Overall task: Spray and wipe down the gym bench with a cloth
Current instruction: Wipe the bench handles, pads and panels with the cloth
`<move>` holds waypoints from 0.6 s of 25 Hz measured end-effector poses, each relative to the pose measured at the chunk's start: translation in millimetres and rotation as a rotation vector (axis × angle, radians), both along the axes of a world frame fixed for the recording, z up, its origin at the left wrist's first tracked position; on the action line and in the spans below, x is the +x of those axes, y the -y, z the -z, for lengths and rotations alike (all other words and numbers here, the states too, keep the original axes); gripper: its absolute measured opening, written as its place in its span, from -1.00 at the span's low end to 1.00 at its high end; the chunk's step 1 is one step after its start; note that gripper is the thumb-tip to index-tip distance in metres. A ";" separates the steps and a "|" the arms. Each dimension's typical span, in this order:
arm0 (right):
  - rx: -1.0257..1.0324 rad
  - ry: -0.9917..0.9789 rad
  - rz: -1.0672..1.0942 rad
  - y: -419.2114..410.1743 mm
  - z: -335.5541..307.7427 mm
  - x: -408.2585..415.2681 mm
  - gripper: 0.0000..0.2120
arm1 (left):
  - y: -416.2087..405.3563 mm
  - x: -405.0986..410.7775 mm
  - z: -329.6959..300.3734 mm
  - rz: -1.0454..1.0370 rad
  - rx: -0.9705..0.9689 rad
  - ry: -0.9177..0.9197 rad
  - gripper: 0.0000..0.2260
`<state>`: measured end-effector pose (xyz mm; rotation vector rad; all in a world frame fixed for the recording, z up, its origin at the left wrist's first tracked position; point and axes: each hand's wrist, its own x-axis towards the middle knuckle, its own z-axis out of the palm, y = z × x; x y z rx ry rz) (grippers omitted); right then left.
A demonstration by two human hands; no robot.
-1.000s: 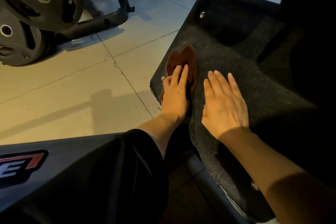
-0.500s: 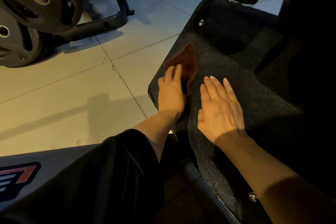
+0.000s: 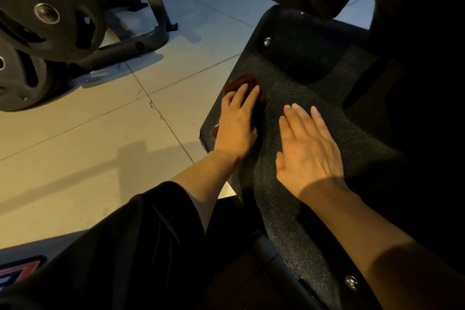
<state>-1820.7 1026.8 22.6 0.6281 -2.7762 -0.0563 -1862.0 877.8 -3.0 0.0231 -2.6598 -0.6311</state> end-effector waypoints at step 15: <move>-0.044 -0.040 -0.003 -1.1 6.6 -4.5 -0.27 | -26.1 -19.6 -30.5 0.100 0.079 -0.200 -0.53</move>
